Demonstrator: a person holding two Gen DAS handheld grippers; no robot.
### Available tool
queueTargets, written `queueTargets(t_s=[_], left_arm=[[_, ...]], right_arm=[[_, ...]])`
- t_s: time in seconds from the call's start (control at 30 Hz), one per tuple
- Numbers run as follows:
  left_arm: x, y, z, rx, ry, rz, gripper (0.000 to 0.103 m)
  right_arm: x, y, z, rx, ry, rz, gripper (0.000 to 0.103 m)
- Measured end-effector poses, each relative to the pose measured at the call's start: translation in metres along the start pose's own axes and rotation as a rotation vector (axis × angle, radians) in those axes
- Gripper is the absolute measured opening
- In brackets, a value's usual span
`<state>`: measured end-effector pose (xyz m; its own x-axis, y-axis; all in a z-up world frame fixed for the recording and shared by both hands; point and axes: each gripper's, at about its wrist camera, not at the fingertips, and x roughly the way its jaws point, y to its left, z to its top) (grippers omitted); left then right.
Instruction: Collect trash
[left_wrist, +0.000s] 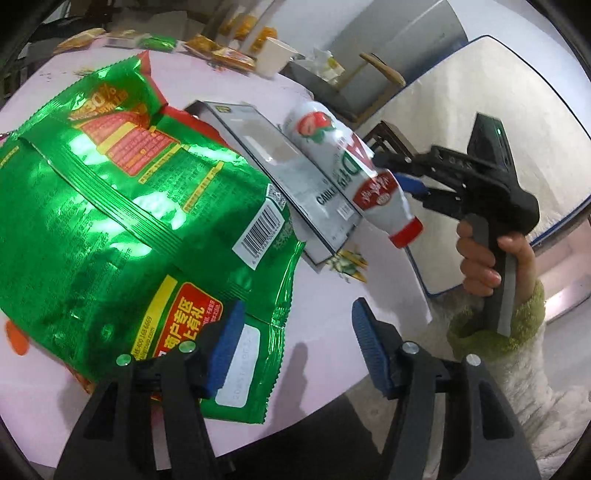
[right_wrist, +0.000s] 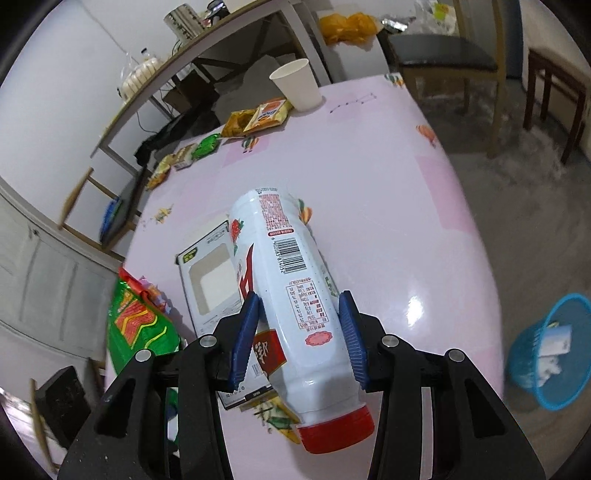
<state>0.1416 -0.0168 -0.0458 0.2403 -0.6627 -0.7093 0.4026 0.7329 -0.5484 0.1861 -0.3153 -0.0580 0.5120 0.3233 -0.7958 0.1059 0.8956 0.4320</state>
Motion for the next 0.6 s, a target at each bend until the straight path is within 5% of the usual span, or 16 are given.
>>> queueTargets(t_s=[0.4,0.6], left_arm=[[-0.046,-0.005,0.009,0.027,-0.152,-0.127,0.063],[-0.062,0.011,0.006,0.027,-0.205,-0.098,0.066]], right_arm=[[-0.015,-0.003,-0.002,0.139,-0.053,0.219,0.039],[-0.026,0.042,-0.008,0.054,-0.057,0.314,0.039]])
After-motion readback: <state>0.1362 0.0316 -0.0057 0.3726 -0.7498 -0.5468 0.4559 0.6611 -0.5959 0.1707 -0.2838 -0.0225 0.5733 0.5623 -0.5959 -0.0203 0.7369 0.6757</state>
